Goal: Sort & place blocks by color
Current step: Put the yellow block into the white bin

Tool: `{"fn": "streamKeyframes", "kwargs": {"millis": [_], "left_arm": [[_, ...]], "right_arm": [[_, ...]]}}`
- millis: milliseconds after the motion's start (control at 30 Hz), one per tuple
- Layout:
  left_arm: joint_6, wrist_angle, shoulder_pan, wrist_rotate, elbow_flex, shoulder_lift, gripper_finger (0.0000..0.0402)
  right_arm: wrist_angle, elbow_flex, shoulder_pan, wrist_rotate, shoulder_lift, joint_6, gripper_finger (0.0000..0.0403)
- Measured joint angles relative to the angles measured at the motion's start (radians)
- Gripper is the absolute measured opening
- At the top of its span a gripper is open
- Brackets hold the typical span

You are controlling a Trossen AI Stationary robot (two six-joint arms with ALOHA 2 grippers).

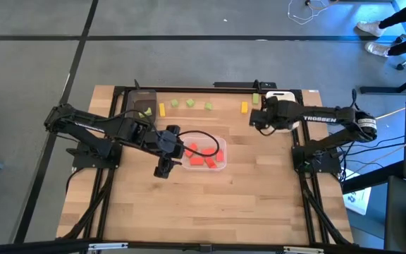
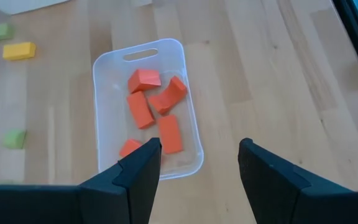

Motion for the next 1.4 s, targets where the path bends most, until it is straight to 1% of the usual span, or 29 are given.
{"fn": "streamKeyframes", "kwargs": {"millis": [200, 400, 733, 833, 1033, 1267, 1400], "left_arm": [[-0.023, 0.000, -0.014, 0.001, 0.000, 0.000, 0.0202], [-0.025, -0.001, -0.023, 0.001, 0.000, 0.000, 0.0202], [-0.025, -0.013, -0.026, 0.001, 0.000, 0.000, 0.0202], [-0.026, -0.018, -0.026, 0.001, 0.000, 0.000, 0.0202], [-0.027, -0.017, -0.026, 0.001, 0.000, 0.000, 0.0202], [-0.045, -0.028, -0.026, 0.001, 0.000, 0.000, 0.0202], [-0.055, -0.028, -0.026, 0.001, 0.000, 0.000, 0.0202]], "right_arm": [[0.127, 0.001, -0.096, -0.017, 0.007, -0.133, 0.0126], [0.152, 0.001, -0.163, -0.024, 0.052, -0.214, 0.0126], [0.157, 0.001, -0.266, -0.036, 0.095, -0.241, 0.0130], [0.162, 0.001, -0.290, -0.054, 0.105, -0.235, 0.0140], [0.166, 0.001, -0.340, -0.056, 0.122, -0.217, 0.0166], [0.178, 0.001, -0.360, -0.046, 0.124, -0.251, 0.0170], [0.229, 0.001, -0.352, -0.058, 0.124, -0.284, 0.0171]]}}
